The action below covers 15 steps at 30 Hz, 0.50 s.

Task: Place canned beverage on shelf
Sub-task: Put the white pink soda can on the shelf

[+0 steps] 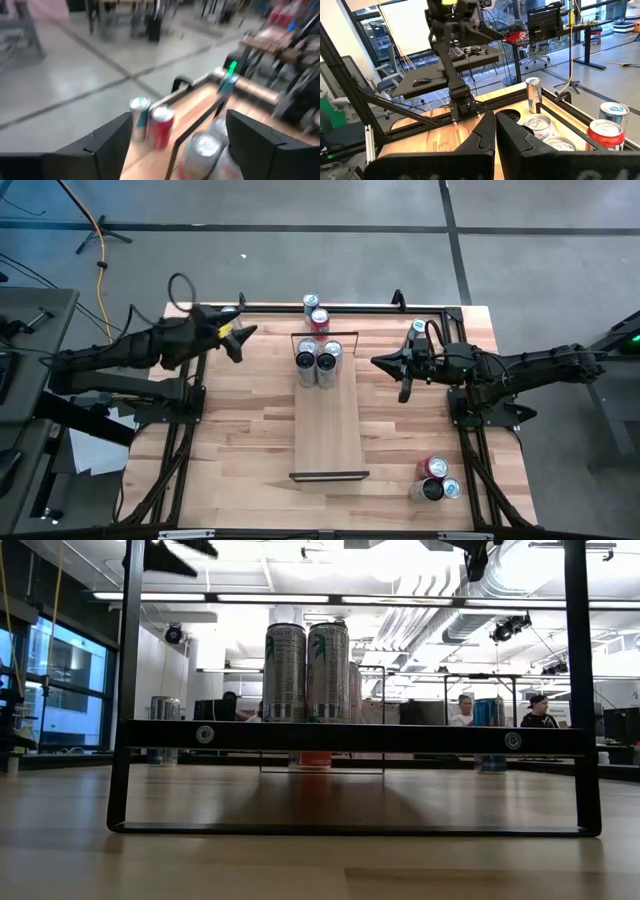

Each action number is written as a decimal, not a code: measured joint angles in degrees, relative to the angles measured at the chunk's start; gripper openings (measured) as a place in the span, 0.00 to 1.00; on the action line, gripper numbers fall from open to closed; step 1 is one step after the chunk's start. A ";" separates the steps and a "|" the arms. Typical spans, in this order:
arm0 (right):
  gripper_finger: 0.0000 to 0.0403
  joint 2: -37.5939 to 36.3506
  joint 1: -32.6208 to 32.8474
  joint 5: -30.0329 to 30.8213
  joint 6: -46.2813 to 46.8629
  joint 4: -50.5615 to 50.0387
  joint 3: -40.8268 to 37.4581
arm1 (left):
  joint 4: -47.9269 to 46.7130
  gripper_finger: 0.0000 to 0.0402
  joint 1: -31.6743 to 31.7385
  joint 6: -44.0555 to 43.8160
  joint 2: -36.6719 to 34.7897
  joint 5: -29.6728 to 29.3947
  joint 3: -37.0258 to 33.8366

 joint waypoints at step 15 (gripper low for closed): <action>0.00 -0.01 0.01 0.00 1.47 -0.36 0.00 | -18.63 0.80 32.52 -2.07 19.30 0.03 5.33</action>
